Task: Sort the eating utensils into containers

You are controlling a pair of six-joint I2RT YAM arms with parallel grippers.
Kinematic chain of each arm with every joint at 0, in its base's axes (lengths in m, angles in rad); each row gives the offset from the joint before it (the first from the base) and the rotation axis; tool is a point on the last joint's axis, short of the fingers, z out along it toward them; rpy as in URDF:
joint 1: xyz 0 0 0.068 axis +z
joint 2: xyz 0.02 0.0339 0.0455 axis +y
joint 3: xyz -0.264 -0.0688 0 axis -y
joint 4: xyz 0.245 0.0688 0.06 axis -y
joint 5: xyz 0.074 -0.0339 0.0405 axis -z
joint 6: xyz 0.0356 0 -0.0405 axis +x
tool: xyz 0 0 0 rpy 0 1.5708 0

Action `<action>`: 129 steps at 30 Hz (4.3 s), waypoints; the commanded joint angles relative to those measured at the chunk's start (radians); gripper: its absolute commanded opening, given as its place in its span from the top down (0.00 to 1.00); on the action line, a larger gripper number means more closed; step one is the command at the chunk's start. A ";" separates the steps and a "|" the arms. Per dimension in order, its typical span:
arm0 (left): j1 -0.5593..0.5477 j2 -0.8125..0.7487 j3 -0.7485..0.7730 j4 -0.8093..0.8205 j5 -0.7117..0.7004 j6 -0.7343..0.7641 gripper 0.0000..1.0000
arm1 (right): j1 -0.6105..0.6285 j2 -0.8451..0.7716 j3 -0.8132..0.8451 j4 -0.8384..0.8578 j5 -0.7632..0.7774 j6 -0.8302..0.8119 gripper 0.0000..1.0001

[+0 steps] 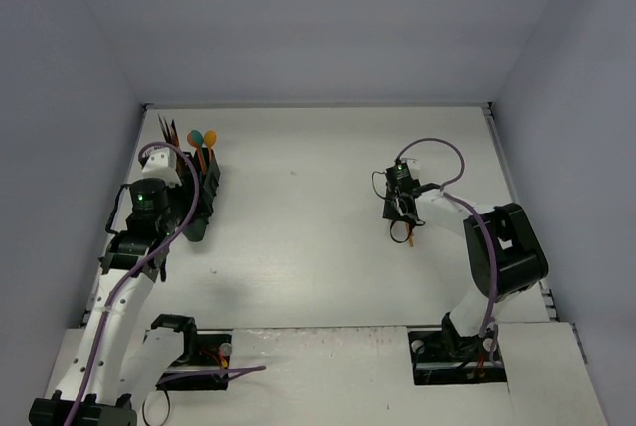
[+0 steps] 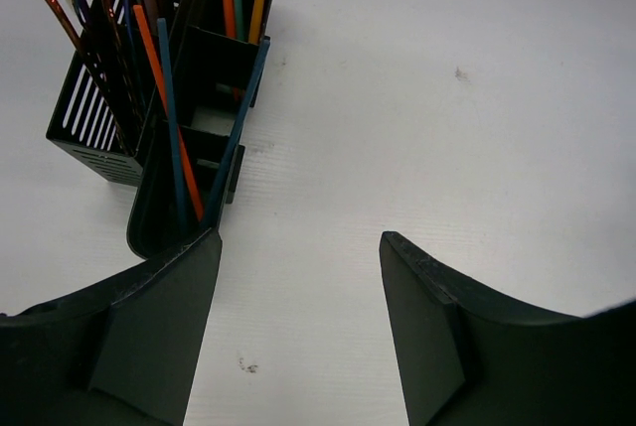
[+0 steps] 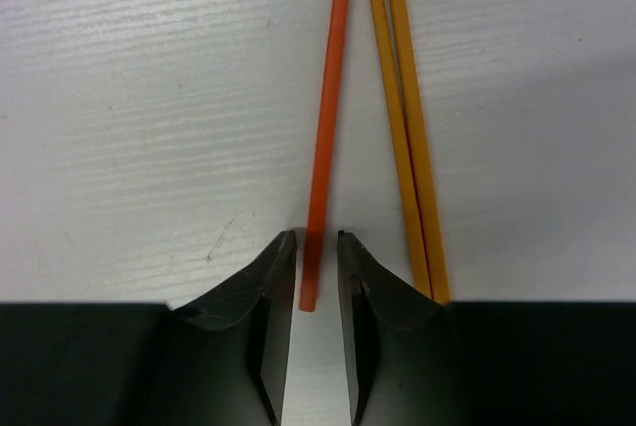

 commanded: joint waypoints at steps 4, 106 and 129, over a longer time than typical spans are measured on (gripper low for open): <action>-0.001 0.002 0.011 0.060 0.130 -0.082 0.38 | 0.100 0.056 0.011 -0.022 -0.095 -0.022 1.00; 0.002 0.075 0.123 0.142 -0.182 0.102 0.38 | 0.044 -0.431 -0.251 -0.206 0.007 0.180 0.32; 0.002 0.047 0.078 0.146 -0.130 0.080 0.37 | 0.054 -0.173 -0.171 -0.135 -0.052 0.126 0.57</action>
